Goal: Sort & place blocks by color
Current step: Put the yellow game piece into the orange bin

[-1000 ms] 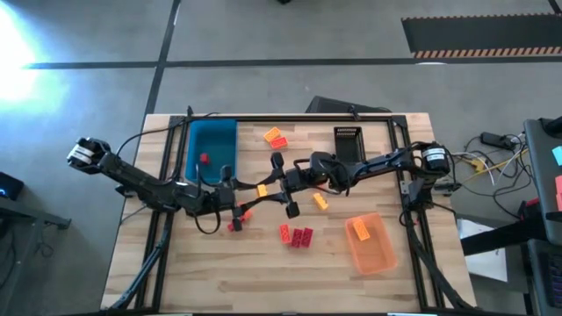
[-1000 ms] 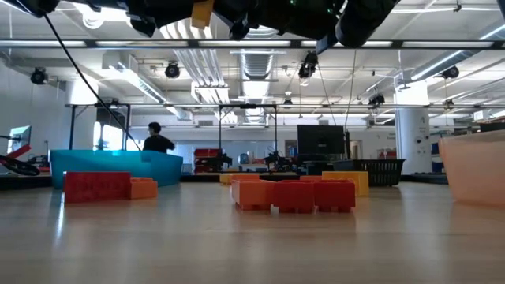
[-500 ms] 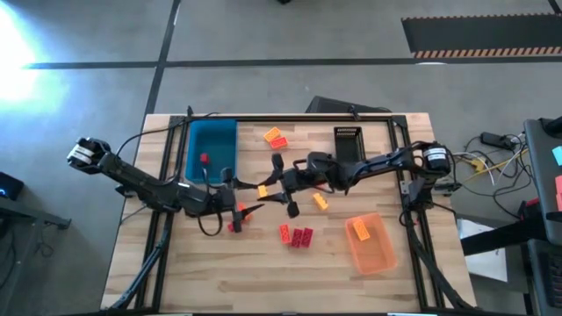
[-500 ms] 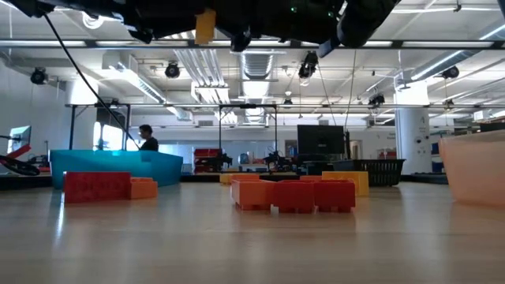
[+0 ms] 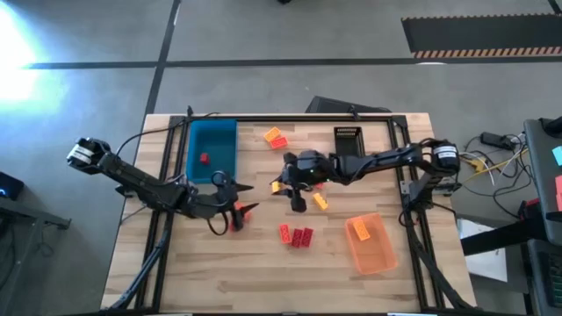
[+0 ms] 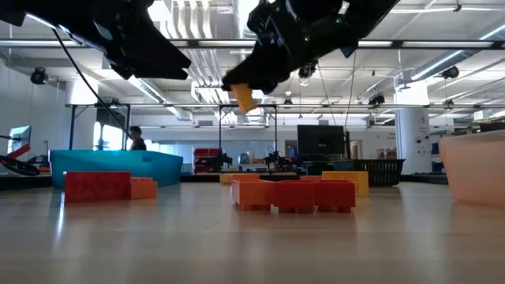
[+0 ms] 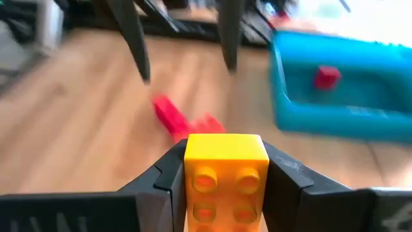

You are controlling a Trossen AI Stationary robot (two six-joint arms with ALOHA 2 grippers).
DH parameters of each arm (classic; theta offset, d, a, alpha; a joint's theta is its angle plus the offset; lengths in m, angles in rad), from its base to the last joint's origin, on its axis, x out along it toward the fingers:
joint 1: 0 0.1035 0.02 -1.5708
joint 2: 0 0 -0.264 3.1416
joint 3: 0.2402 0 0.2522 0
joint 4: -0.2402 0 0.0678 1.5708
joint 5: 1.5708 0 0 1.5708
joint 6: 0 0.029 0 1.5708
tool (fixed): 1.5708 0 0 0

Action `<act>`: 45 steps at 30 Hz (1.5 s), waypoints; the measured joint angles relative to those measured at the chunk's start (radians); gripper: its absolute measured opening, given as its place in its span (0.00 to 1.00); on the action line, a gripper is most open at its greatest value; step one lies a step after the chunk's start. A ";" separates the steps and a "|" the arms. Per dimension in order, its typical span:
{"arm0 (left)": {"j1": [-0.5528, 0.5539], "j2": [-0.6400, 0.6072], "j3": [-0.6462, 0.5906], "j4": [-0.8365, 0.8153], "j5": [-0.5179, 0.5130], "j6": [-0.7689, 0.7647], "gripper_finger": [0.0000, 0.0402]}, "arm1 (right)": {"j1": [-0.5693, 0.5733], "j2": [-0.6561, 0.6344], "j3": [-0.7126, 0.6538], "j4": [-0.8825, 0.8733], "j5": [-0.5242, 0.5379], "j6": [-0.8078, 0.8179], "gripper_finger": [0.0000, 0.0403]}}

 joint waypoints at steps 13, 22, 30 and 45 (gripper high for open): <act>0.001 0.000 0.001 0.006 -0.093 -0.004 0.61 | -0.074 -0.076 -0.001 -0.274 0.743 -0.019 0.31; 0.006 0.000 0.001 0.016 -0.093 -0.004 0.61 | -0.273 -0.124 0.000 -0.464 0.793 0.208 0.31; 0.009 0.000 0.001 0.020 -0.093 -0.004 0.61 | -0.445 -0.146 0.000 -0.592 0.610 0.341 0.31; 0.014 0.000 0.001 0.017 -0.093 -0.003 0.61 | -0.507 -0.143 0.000 -0.646 0.538 0.381 0.31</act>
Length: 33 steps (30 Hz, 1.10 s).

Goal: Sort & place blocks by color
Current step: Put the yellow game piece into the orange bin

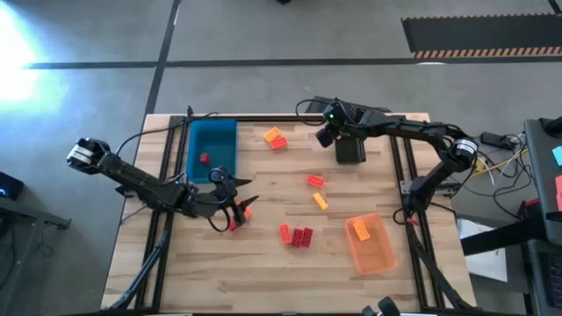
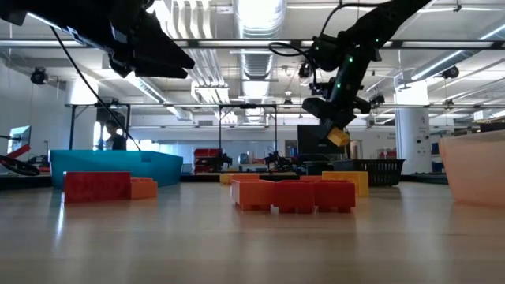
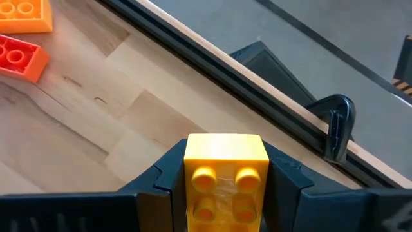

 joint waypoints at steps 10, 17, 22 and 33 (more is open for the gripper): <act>0.002 0.000 0.000 -0.002 0.000 0.001 0.61 | -0.005 0.001 0.000 0.003 0.001 0.000 0.31; 0.003 0.000 0.000 -0.002 0.000 0.001 0.61 | -0.008 0.001 -0.031 0.003 0.029 0.027 0.31; 0.004 0.000 0.000 -0.001 -0.005 0.000 0.61 | -0.027 0.002 -0.083 -0.007 0.066 0.082 0.31; 0.006 0.000 0.000 0.003 -0.044 0.000 0.61 | -0.026 0.002 -0.127 -0.005 0.086 0.121 0.34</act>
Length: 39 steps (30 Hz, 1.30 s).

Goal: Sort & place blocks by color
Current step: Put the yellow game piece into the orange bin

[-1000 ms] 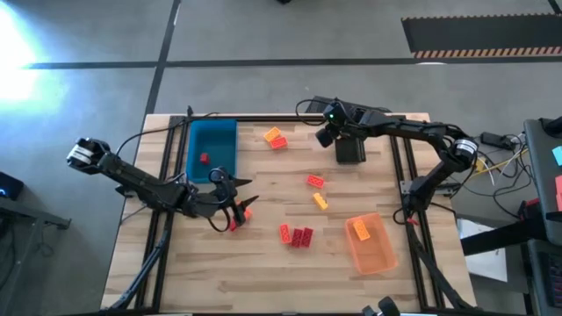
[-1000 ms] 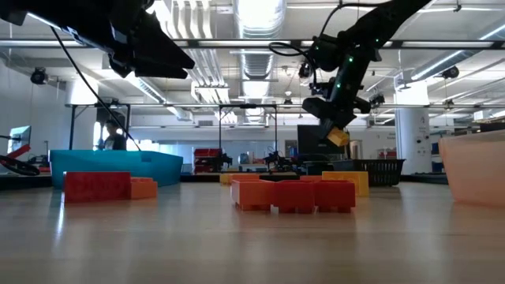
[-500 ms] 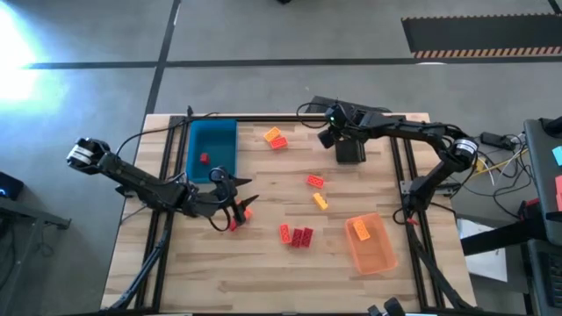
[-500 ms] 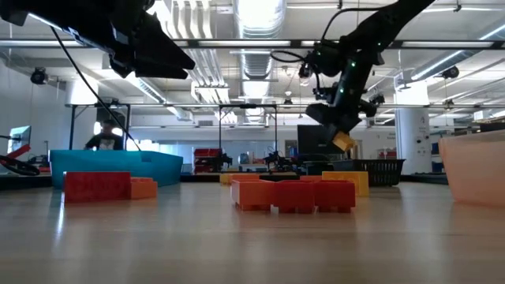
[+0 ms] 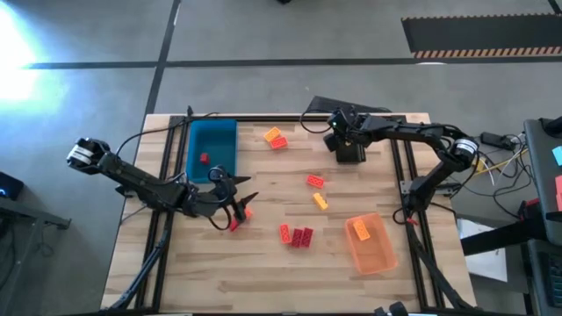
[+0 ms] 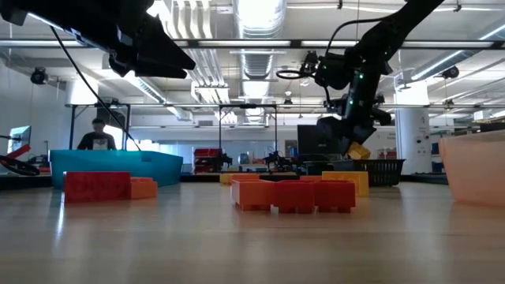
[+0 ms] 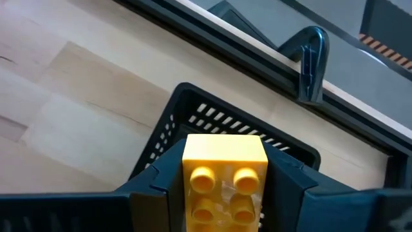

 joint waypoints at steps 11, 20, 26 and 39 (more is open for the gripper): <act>0.000 0.000 0.000 -0.001 0.000 0.000 0.61 | 0.000 0.000 0.000 -0.011 0.000 -0.003 0.35; 0.000 0.000 0.000 -0.002 0.000 0.000 0.61 | 0.000 0.000 0.002 -0.027 0.019 -0.008 0.34; 0.000 0.000 0.000 -0.005 0.000 0.000 0.61 | 0.000 -0.002 0.002 -0.059 0.019 -0.040 0.34; 0.000 0.000 0.000 -0.004 0.000 0.000 0.61 | 0.000 -0.003 0.002 -0.076 0.012 -0.122 0.34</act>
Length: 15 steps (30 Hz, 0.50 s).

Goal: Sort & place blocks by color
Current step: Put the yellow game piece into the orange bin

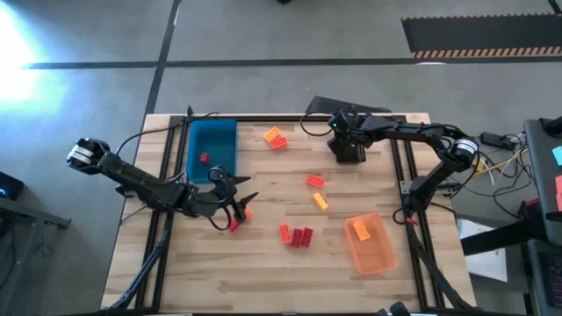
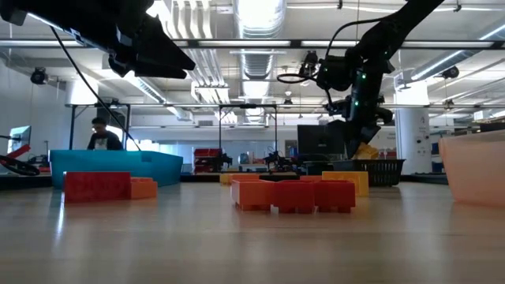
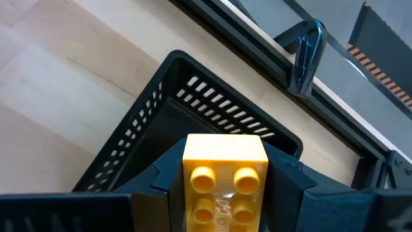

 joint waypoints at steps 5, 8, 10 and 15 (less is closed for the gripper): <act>0.000 0.000 0.000 0.002 -0.007 0.000 0.61 | 0.001 -0.020 0.026 -0.027 0.000 0.001 0.34; 0.000 0.000 0.000 0.002 -0.007 0.000 0.61 | 0.025 -0.068 0.085 -0.101 0.000 0.010 0.34; 0.000 0.000 0.000 0.002 -0.007 0.001 0.61 | 0.055 -0.108 0.131 -0.190 -0.055 0.020 0.34; 0.000 0.000 0.000 0.002 -0.007 0.001 0.61 | 0.171 -0.226 0.211 -0.426 -0.487 0.116 0.34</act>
